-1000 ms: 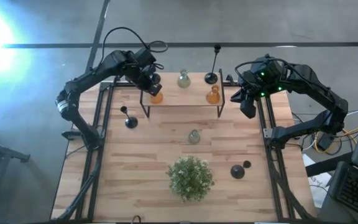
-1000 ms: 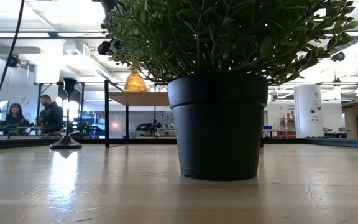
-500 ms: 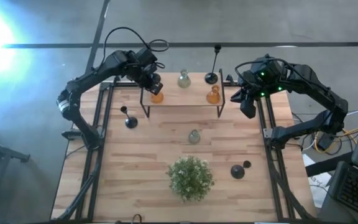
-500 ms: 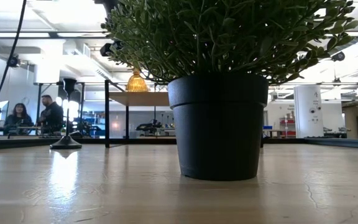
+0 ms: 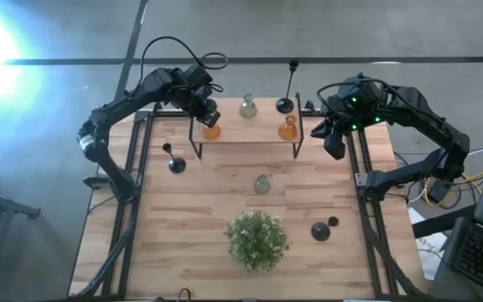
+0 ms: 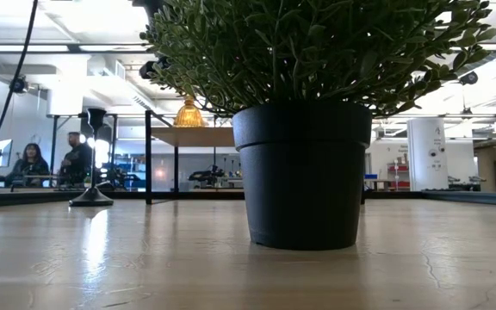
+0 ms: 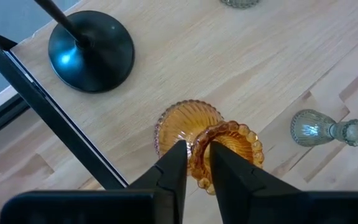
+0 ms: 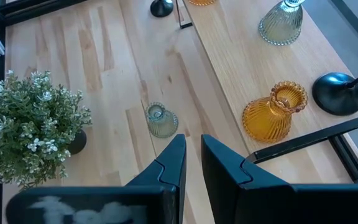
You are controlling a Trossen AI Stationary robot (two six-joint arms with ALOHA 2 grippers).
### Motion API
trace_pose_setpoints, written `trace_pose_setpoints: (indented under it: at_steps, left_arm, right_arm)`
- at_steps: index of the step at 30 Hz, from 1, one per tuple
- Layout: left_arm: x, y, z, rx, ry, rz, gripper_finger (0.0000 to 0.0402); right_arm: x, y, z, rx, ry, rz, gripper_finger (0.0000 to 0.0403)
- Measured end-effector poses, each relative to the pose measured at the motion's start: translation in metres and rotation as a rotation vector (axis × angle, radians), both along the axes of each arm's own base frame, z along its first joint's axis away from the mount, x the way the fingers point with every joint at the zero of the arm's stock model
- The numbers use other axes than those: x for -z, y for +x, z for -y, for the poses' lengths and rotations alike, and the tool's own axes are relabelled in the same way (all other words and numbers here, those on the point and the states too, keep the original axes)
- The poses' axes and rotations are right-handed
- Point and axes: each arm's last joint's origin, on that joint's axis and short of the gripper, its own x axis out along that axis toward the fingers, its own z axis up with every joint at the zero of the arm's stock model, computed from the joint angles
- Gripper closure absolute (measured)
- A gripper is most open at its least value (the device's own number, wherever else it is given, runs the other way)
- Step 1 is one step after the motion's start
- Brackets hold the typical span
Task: Pick & Place candle stick holders
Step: Put the orange glass candle holder on the shelf, then put the green glass candle holder on the shelf
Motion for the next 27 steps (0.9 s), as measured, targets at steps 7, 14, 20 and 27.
trace_pose_setpoints:
  at_steps: [7, 14, 20, 27]
  left_arm:
    - [0.0, -0.001, -0.001, -0.015, 0.026, -0.017, 0.0311]
    - [-0.008, -0.006, 0.003, -0.018, 0.044, 0.003, 0.0298]
    - [-0.021, -0.015, 0.01, -0.018, 0.072, 0.047, 0.0298]
    - [-0.065, -0.036, 0.024, -0.02, 0.166, 0.182, 0.03]
  right_arm:
    - [0.0, 0.0, 0.0, 0.004, 0.005, -0.001, 0.0359]
    - [0.001, -0.001, 0.0, 0.005, 0.009, -0.008, 0.0358]
    - [0.001, -0.001, 0.0, 0.003, 0.006, -0.008, 0.0359]
    - [0.001, -0.001, 0.0, 0.006, 0.009, -0.007, 0.036]
